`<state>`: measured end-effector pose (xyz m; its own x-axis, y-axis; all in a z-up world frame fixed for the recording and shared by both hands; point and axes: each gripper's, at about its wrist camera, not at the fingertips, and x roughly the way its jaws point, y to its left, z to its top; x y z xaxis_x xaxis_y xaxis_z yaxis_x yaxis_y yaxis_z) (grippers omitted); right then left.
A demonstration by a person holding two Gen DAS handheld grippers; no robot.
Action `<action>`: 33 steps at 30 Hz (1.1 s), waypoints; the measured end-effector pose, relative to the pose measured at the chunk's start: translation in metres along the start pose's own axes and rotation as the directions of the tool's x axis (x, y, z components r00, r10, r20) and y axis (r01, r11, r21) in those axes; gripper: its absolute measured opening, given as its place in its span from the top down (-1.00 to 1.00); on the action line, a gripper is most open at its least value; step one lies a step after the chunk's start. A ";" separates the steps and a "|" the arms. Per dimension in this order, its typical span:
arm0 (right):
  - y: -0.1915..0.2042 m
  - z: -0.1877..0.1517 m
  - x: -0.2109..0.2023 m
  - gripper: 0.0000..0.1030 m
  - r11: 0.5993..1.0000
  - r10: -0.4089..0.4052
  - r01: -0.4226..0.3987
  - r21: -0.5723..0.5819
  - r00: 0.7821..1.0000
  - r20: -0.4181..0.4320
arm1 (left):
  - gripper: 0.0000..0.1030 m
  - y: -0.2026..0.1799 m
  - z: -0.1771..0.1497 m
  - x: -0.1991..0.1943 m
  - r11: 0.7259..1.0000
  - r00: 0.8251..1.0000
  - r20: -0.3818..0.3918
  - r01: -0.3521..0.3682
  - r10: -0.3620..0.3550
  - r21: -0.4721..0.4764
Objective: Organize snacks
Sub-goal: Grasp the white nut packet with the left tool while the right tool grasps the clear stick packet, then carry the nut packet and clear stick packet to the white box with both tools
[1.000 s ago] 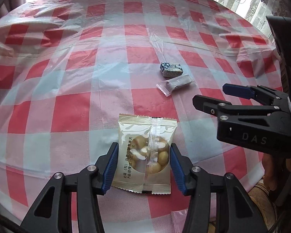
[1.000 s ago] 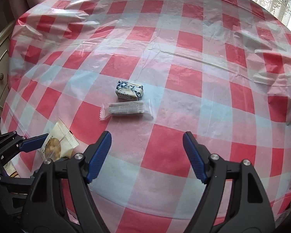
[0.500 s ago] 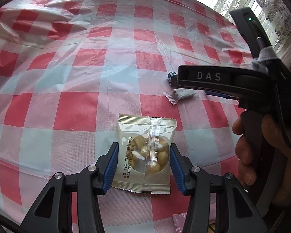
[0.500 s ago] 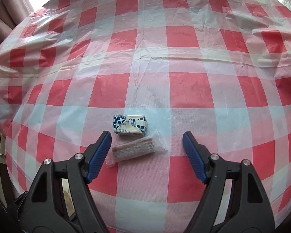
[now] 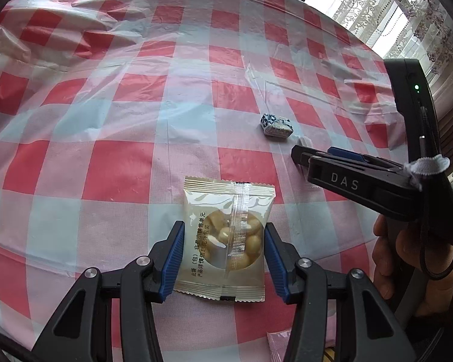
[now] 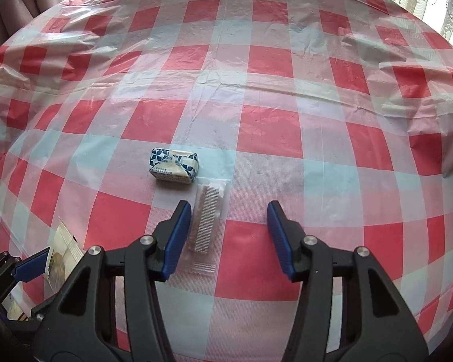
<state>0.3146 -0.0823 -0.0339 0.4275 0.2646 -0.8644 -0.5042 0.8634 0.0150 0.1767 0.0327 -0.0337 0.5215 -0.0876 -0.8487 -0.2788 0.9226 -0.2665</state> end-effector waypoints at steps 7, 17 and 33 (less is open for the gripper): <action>0.002 -0.002 -0.003 0.65 1.000 0.013 -0.012 -0.023 1.000 0.006 | 0.04 0.001 -0.001 -0.001 1.000 1.000 0.003 0.003 -0.003 -0.006; -0.015 -0.022 -0.025 0.68 0.999 0.049 -0.049 0.016 0.999 0.004 | 0.08 -0.006 -0.001 -0.007 1.000 1.000 0.023 -0.021 0.021 0.006; -0.084 -0.065 -0.085 0.68 0.991 -0.002 -0.007 0.132 0.998 0.068 | 0.08 -0.081 -0.002 -0.025 0.990 0.999 0.041 -0.009 0.003 0.141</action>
<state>0.2719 -0.2056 0.0051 0.4784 0.2913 -0.8284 -0.4039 0.9107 0.0870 0.1845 -0.0407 0.0077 0.5537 -0.0692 -0.8298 -0.1670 0.9671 -0.1921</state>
